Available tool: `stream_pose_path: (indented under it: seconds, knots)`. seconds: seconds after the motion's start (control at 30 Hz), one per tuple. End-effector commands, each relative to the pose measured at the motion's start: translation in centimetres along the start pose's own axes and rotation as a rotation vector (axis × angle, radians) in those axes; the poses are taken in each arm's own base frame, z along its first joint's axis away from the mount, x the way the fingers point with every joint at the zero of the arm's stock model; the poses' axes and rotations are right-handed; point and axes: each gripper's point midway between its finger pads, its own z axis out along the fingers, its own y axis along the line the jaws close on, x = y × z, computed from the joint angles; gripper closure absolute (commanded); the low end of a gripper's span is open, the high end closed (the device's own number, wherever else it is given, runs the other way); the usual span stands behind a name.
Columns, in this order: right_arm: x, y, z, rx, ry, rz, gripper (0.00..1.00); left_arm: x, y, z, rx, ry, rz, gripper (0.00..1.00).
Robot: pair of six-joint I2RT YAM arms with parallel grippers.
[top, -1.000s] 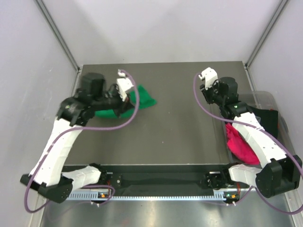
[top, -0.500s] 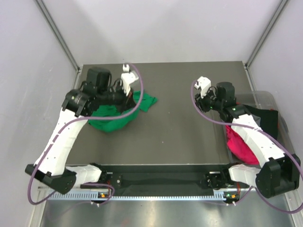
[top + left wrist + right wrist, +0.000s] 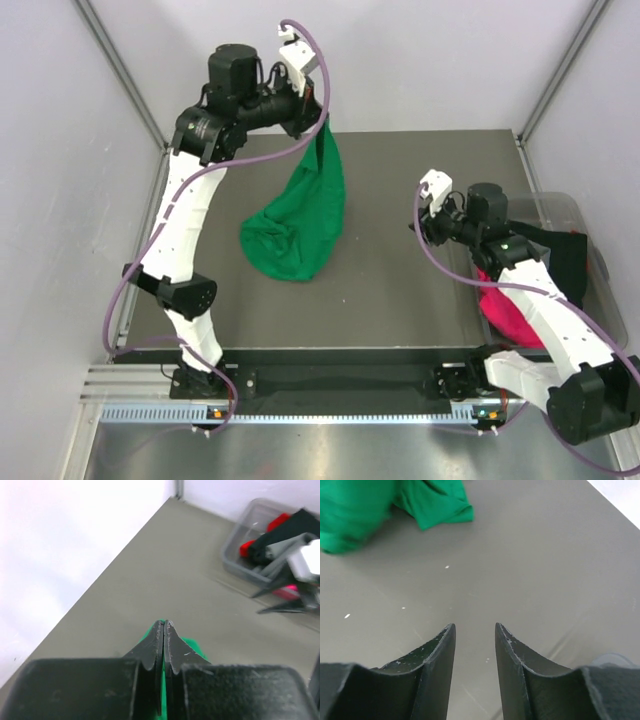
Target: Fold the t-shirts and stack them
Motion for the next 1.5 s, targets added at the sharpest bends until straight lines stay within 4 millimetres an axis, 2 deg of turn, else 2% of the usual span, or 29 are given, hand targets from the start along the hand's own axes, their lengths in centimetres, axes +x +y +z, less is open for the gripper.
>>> stream_pose_path:
  seconds: [0.0, 0.17, 0.2, 0.23, 0.3, 0.37, 0.4, 0.43, 0.47, 0.5, 0.53, 0.57, 0.6, 0.63, 0.7, 0.73, 0.77, 0.8, 0.83, 0.87, 0.93, 1.0, 1.03, 1.23, 1.3, 1.33, 1.37, 1.43, 1.47]
  knots:
    - [-1.1, 0.8, -0.5, -0.039, -0.067, -0.002, 0.62, -1.1, 1.9, 1.0, -0.084, -0.04, 0.031, 1.0]
    - [-0.7, 2.8, 0.1, -0.151, -0.074, 0.027, 0.6, 1.1, 5.0, 3.2, -0.191, 0.014, 0.037, 1.0]
    - [-0.9, 3.2, 0.1, -0.179, -0.078, 0.032, 0.59, 0.5, 5.5, 3.2, -0.209, -0.006, 0.056, 1.0]
    - [-0.9, 4.5, 0.4, -0.243, -0.079, 0.044, 0.58, 0.1, 6.7, 3.4, -0.261, -0.015, 0.078, 1.0]
    - [-1.2, 5.8, 0.8, -0.297, -0.079, 0.043, 0.56, -1.2, 8.8, 4.1, -0.344, -0.072, 0.121, 1.0]
    - [-0.8, 7.8, 1.9, -0.371, -0.046, 0.02, 0.55, -0.8, 11.7, 4.7, -0.463, -0.065, 0.154, 1.0]
    - [-0.9, 8.3, 2.2, -0.39, -0.031, 0.002, 0.55, -2.0, 12.6, 4.5, -0.514, -0.103, 0.173, 1.0]
    - [-0.2, 9.6, 3.3, -0.427, 0.003, -0.034, 0.55, -2.0, 13.3, 4.6, -0.544, -0.104, 0.192, 1.0]
    - [-0.1, 10.2, 3.8, -0.447, 0.018, -0.06, 0.54, -1.3, 15.5, 4.2, -0.668, -0.08, 0.183, 1.0]
    - [-0.3, 10.7, 4.4, -0.459, 0.03, -0.087, 0.54, -1.7, 16.3, 4.2, -0.71, -0.104, 0.188, 1.0]
    - [0.6, 12.4, 5.6, -0.499, 0.073, -0.139, 0.54, -1.3, 17.0, 4.5, -0.741, -0.092, 0.208, 1.0]
    - [0.8, 13.2, 6.2, -0.518, 0.09, -0.167, 0.54, -1.1, 17.7, 4.2, -0.783, -0.083, 0.215, 1.0]
    - [0.3, 13.5, 7.0, -0.515, 0.099, -0.198, 0.54, -0.7, 17.9, 4.5, -0.795, -0.072, 0.222, 1.0]
    - [1.3, 15.4, 8.1, -0.562, 0.137, -0.223, 0.54, -0.8, 18.3, 4.4, -0.812, -0.08, 0.231, 1.0]
    - [0.3, 16.3, 9.5, -0.578, 0.129, -0.242, 0.53, 1.1, 18.3, 5.2, -0.792, -0.04, 0.232, 1.0]
    - [1.1, 17.3, 10.6, -0.601, 0.16, -0.237, 0.53, 0.2, 18.1, 4.5, -0.799, -0.073, 0.238, 1.0]
    - [1.1, 17.6, 11.2, -0.606, 0.166, -0.236, 0.52, 0.3, 17.9, 4.4, -0.801, -0.081, 0.236, 1.0]
    - [0.1, 17.7, 11.9, -0.607, 0.151, -0.24, 0.52, 2.5, 18.0, 5.0, -0.792, -0.038, 0.225, 1.0]
    - [1.0, 18.5, 12.9, -0.627, 0.182, -0.235, 0.52, 1.9, 17.8, 4.3, -0.8, -0.061, 0.22, 1.0]
    - [0.1, 18.6, 13.6, -0.628, 0.165, -0.237, 0.51, 2.7, 17.9, 4.3, -0.806, -0.045, 0.211, 1.0]
    - [0.7, 19.7, 14.9, -0.654, 0.185, -0.214, 0.5, 2.8, 18.6, 3.2, -0.846, -0.043, 0.18, 1.0]
    - [0.2, 20.3, 15.8, -0.664, 0.177, -0.195, 0.47, 3.1, 19.1, 2.4, -0.859, -0.036, 0.152, 1.0]
    - [1.0, 20.9, 16.5, -0.677, 0.199, -0.19, 0.47, 2.8, 19.2, 1.8, -0.861, -0.047, 0.133, 1.0]
    - [2.0, 23.2, 18.3, -0.738, 0.214, -0.173, 0.45, 3.9, 20.3, -0.3, -0.891, -0.024, 0.11, 1.0]
    - [1.3, 23.8, 18.7, -0.755, 0.195, -0.168, 0.45, 4.4, 20.3, -0.5, -0.893, -0.012, 0.106, 1.0]
    - [1.8, 24.1, 19.2, -0.764, 0.207, -0.158, 0.45, 4.2, 20.4, -1.0, -0.9, -0.016, 0.103, 1.0]
    - [1.2, 24.2, 19.6, -0.764, 0.192, -0.158, 0.45, 4.7, 20.4, -0.9, -0.896, -0.008, 0.098, 1.0]
    - [1.7, 24.6, 20.3, -0.761, 0.206, -0.143, 0.46, 4.7, 20.5, -1.3, -0.901, -0.005, 0.094, 1.0]
    - [1.3, 24.6, 20.7, -0.755, 0.19, -0.144, 0.47, 4.8, 20.5, -1.4, -0.902, -0.003, 0.09, 1.0]
